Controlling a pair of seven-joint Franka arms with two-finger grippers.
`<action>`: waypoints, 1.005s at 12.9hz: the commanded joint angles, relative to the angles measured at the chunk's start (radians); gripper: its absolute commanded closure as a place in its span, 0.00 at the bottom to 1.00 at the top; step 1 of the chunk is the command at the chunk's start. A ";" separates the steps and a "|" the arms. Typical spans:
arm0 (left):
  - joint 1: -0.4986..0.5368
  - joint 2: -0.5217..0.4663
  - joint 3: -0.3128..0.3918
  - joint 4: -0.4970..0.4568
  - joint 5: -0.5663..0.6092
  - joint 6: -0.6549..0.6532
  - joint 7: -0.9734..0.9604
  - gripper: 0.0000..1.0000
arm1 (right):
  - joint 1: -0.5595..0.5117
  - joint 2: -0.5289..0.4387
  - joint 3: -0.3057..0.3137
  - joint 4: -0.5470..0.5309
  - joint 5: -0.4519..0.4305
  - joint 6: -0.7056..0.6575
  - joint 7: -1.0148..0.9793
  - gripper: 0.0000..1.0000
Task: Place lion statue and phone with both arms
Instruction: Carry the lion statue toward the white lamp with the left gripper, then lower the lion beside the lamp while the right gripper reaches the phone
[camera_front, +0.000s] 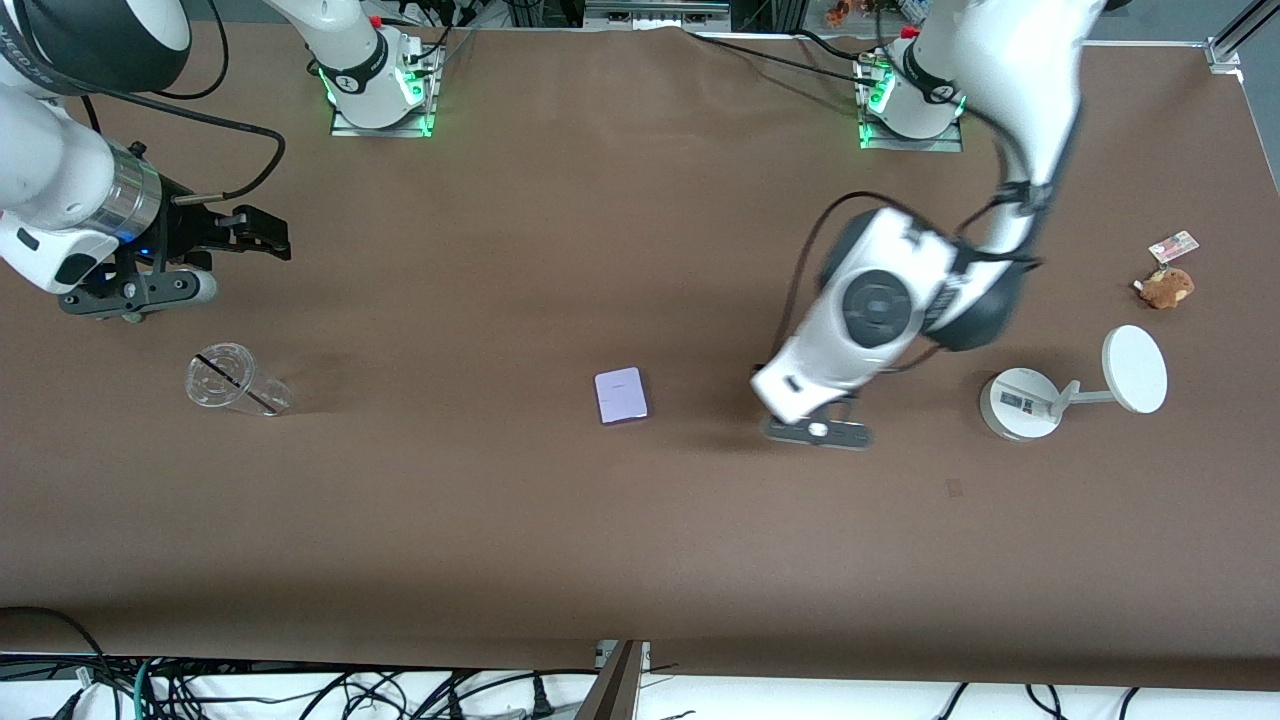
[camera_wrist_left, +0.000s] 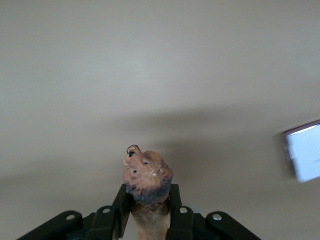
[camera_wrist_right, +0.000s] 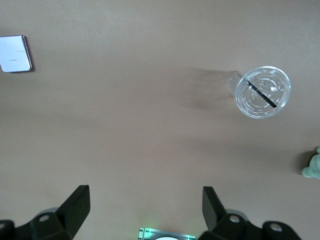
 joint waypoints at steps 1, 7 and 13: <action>0.121 -0.055 -0.012 -0.065 0.025 -0.027 0.177 0.84 | 0.004 0.010 0.003 0.025 -0.012 -0.006 0.005 0.01; 0.293 -0.055 -0.010 -0.232 0.123 0.130 0.314 0.85 | 0.139 0.096 0.003 0.091 -0.003 0.079 0.146 0.01; 0.353 -0.051 -0.012 -0.407 0.156 0.355 0.310 0.85 | 0.274 0.269 0.003 0.091 -0.003 0.309 0.261 0.01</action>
